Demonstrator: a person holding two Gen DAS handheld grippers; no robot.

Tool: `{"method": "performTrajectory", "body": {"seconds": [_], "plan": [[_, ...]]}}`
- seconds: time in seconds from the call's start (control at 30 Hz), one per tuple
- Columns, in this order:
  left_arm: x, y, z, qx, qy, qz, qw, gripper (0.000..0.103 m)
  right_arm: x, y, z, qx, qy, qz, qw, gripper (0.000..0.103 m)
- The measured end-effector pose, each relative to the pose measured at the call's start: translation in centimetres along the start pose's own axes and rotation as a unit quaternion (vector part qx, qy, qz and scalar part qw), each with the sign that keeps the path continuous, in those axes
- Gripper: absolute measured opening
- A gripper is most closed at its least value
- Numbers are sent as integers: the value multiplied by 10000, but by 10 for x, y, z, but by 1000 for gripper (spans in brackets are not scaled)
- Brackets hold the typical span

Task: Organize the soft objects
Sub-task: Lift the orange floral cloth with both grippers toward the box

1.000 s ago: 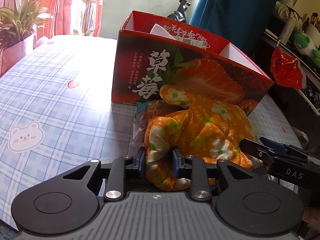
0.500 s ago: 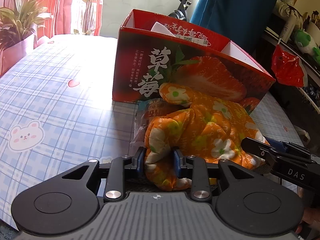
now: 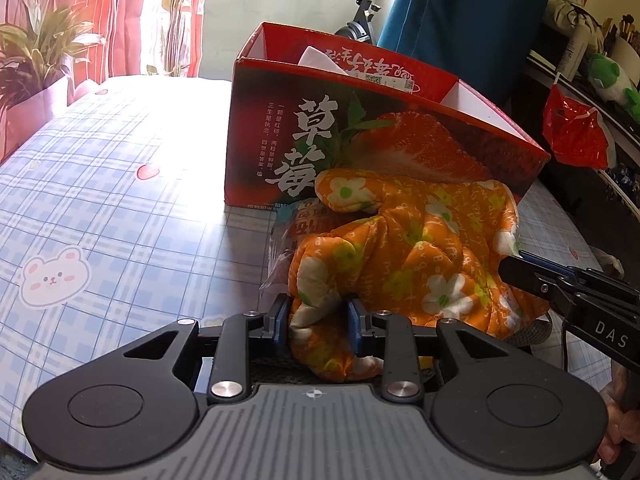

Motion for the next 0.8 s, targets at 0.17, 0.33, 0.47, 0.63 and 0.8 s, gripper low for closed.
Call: {"method": "performTrajectory", "body": {"seconds": [0.17,0.33,0.47,0.63,0.8], "plan": [[0,-1,0,-31,-15,-10,10000,33,-1,-1,2,-15,61,67,10000,13],[1,-1,1,-12,-15,3,10000,33,-4,-9,4,-169,144,260,9994,24],[1,-1,0,-1,-14,7,10000,33,-5,-17,7,-444,186,259,9985,28],[1,-1,0,4,-14,9,10000,33,-3,-23,8,-712,154,161,9972,20],[2,-1,0,16,-19,29,10000,31,-1,-19,6,-602,63,81,9981,12]]}}
Point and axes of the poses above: each gripper's, at about its wrist camera, not at the fingertips, and x roughly against the way its jaws point, y to its left, z to its underside, the point moved 3 cm from there along -x, roughly the way its jaws point, and after that the axes turned 5 degrees about -z, right-handed, at the moved point
